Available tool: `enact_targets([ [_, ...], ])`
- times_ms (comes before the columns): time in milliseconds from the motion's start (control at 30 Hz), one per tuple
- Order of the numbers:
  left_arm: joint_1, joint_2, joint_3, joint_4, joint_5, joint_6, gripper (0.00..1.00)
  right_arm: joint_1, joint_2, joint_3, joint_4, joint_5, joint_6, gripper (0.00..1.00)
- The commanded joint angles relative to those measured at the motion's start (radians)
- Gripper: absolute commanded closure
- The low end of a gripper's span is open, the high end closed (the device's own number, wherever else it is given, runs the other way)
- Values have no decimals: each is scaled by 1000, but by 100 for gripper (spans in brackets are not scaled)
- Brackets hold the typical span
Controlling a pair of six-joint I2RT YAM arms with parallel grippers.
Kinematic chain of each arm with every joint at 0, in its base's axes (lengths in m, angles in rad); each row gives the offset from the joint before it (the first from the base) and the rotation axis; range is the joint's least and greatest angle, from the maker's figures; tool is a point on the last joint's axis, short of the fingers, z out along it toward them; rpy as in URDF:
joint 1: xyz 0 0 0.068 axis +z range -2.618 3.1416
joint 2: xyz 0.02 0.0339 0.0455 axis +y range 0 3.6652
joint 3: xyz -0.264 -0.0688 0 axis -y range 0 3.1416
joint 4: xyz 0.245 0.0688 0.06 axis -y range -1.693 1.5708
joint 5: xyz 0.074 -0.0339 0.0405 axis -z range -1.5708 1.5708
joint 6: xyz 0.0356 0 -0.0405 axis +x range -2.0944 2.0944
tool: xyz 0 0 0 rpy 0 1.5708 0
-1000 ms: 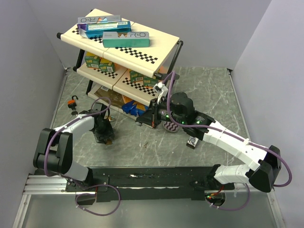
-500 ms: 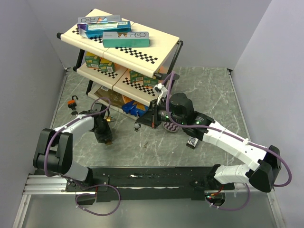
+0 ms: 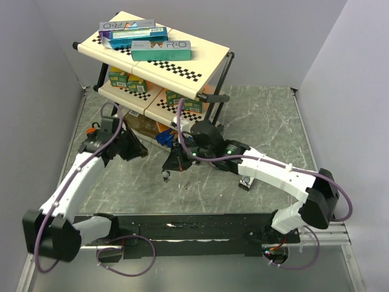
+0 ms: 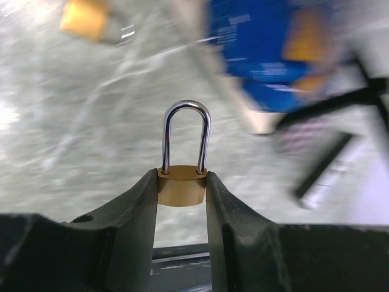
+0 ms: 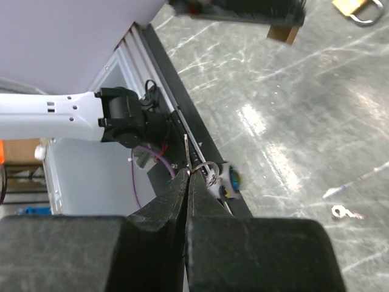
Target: Unlock with the key
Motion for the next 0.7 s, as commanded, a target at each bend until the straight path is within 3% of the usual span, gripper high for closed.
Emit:
enact_targets([
  [0, -2, -105, 57, 16, 92, -132, 99, 11, 60, 121, -27, -76, -15, 100],
  [267, -2, -166, 64, 69, 247, -239, 99, 8, 151, 233, -93, -110, 12, 100],
  [667, -2, -199, 55, 89, 313, -284, 99, -14, 224, 268, -162, -124, 61, 100],
])
